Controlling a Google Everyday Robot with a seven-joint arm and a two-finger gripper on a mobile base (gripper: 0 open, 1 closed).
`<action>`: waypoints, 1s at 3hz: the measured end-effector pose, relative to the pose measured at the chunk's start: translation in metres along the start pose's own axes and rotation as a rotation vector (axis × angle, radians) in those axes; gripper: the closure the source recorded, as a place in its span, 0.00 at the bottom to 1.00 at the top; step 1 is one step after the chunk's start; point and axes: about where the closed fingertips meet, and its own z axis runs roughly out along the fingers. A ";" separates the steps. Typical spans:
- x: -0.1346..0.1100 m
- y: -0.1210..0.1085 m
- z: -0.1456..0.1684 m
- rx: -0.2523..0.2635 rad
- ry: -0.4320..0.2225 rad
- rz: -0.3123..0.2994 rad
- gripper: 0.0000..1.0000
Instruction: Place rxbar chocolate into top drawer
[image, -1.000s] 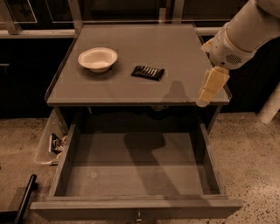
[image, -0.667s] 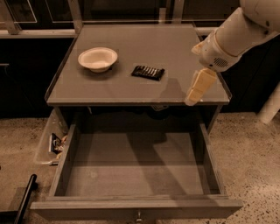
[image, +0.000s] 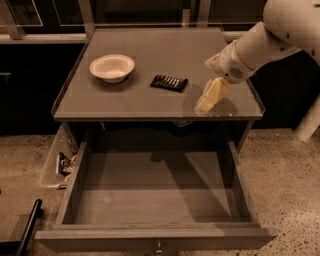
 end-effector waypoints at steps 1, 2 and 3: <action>-0.001 -0.007 0.019 -0.041 -0.059 0.055 0.00; -0.005 -0.011 0.033 -0.077 -0.107 0.103 0.00; -0.011 -0.016 0.044 -0.094 -0.138 0.137 0.00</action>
Offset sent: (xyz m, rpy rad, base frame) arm 0.0329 0.0219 -0.0254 0.2247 0.1173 -0.0361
